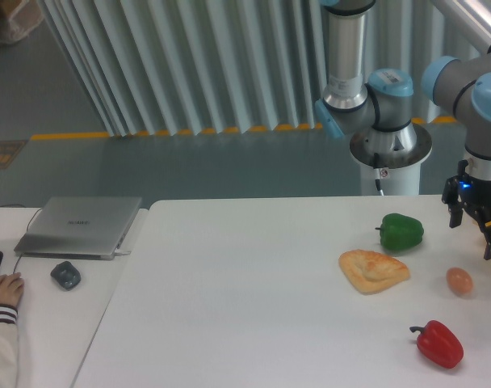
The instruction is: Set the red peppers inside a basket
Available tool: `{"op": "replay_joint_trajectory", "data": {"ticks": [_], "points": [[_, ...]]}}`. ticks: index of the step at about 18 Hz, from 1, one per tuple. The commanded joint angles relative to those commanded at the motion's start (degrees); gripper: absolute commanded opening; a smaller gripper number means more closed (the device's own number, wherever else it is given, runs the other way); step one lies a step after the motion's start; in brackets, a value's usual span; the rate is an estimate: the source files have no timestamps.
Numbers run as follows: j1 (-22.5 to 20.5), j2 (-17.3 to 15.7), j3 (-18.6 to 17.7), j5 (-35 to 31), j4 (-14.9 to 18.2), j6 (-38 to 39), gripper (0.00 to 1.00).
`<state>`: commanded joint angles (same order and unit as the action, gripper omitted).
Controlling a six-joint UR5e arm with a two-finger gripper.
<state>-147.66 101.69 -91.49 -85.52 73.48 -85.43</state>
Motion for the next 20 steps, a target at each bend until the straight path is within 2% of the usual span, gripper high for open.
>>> {"op": "replay_joint_trajectory", "data": {"ticks": [14, 17, 20], "points": [[0.5, -0.4, -1.6, -0.1, -0.6, 0.3, 1.0], [0.1, -0.8, -4.5, -0.3, -5.3, 0.4, 1.0], [0.5, -0.9, -5.3, -0.3, -6.4, 4.8, 1.0]]}}
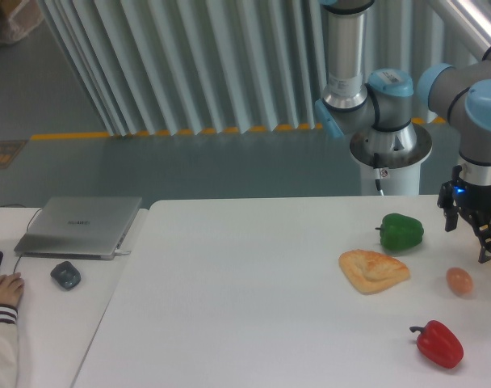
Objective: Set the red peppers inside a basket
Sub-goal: 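Move the open gripper over the red bell pepper and lower it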
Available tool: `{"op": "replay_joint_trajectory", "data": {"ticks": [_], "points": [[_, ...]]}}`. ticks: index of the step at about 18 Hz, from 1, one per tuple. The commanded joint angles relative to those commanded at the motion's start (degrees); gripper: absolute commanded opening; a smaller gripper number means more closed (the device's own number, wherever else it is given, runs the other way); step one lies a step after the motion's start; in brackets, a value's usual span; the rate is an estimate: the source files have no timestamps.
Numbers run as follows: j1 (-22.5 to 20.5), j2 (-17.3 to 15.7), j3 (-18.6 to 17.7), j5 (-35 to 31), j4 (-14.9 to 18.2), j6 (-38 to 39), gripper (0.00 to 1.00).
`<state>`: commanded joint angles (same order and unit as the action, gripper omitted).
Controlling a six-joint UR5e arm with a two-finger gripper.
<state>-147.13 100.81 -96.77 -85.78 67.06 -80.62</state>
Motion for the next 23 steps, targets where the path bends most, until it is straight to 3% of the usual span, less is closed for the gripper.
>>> {"op": "replay_joint_trajectory", "data": {"ticks": [2, 5, 7, 12, 19, 23], "points": [[1.7, 0.0, -0.5, -0.1, -0.2, 8.5, 1.0], [4.9, 2.4, 3.4, -0.3, -2.5, 17.7, 1.0], [5.3, 3.3, 5.6, -1.7, -2.5, 27.7, 1.0], [5.3, 4.1, 6.1, -2.0, -3.0, 41.4, 1.0], [8.3, 7.3, 5.5, -2.9, -12.9, 57.2, 1.0], [8.7, 8.3, 6.6, -4.4, -13.0, 66.6, 1.0]]}}
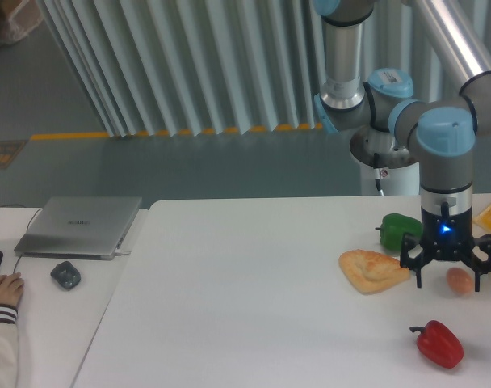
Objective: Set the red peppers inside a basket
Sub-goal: 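Move the open gripper over the red bell pepper and lower it, then close the gripper around the red bell pepper's body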
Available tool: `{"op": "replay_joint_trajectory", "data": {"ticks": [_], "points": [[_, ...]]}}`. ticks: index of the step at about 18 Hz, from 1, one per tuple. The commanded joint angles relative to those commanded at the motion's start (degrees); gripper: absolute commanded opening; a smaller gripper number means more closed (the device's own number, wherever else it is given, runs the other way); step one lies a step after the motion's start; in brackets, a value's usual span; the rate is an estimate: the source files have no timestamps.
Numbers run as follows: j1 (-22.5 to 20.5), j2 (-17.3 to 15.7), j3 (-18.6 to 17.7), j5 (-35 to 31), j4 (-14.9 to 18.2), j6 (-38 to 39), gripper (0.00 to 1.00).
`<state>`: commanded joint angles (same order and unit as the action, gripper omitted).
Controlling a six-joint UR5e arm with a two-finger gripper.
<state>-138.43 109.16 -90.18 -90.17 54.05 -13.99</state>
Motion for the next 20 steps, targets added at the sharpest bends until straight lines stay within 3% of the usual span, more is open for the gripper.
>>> {"op": "replay_joint_trajectory", "data": {"ticks": [4, 11, 14, 20], "points": [[1.0, 2.4, 0.0, -1.7, -0.3, 15.7, 1.0], [5.8, 7.1, 4.4, -2.6, -0.8, 17.3, 1.0], [5.9, 8.3, 5.4, -2.6, -0.8, 18.3, 1.0], [3.5, 8.6, 6.4, -3.6, -1.1, 28.9, 1.0]]}}
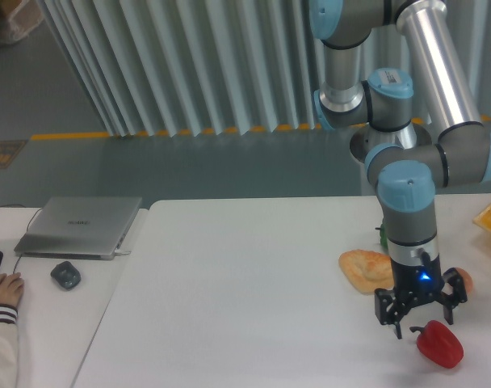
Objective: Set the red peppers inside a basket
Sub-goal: 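Close the gripper around the red bell pepper's body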
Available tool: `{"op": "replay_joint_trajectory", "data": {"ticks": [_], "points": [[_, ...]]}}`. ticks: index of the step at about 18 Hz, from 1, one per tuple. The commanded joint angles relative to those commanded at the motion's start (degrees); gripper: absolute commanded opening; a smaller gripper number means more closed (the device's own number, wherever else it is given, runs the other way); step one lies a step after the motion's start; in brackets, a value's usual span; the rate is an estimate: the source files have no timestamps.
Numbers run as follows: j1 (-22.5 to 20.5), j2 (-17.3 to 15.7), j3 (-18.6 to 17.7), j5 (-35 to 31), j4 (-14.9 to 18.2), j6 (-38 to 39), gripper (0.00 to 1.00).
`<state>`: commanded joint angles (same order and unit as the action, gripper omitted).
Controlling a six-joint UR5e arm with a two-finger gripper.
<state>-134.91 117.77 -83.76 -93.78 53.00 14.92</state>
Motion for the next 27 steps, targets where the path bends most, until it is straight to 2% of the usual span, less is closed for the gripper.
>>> {"op": "replay_joint_trajectory", "data": {"ticks": [7, 19, 27], "points": [[-0.2, 1.7, -0.2, -2.8, -0.3, 6.0, 1.0], [0.8, 3.8, -0.3, -3.2, -0.8, 6.0, 1.0], [0.5, 3.9, -0.5, -3.1, -0.8, 5.6, 1.0]]}}
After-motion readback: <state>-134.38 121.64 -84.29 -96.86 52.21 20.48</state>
